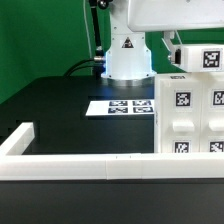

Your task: Assemble cabinet

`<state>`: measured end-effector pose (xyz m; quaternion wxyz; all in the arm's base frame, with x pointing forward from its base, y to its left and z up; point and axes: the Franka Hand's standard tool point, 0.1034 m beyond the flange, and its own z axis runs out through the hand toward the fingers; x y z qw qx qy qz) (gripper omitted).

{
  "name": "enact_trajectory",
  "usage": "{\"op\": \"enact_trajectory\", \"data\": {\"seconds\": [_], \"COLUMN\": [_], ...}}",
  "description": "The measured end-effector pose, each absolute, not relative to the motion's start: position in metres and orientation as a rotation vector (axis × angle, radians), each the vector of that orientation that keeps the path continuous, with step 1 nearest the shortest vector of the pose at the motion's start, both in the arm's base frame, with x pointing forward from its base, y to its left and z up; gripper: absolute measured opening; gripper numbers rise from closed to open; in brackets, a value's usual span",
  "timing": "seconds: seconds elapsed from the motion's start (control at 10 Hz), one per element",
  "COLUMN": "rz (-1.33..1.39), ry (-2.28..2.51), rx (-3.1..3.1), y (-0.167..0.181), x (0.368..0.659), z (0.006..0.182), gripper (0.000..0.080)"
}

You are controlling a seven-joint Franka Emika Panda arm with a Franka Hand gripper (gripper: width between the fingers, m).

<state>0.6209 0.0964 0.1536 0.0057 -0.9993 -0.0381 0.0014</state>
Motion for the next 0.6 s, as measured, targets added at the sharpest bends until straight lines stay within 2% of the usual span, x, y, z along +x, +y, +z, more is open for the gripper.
{"op": "enact_trajectory", "data": {"seconds": [0.4, 0.6], "rz": [0.005, 0.011], "ry": [-0.045, 0.364], "rx": [-3.130, -3.095], "y": [0.0965, 0.0967], "x": [0.6211, 0.6214], "z": [0.1534, 0.1532], "gripper": [0.0537, 0.0537]}}
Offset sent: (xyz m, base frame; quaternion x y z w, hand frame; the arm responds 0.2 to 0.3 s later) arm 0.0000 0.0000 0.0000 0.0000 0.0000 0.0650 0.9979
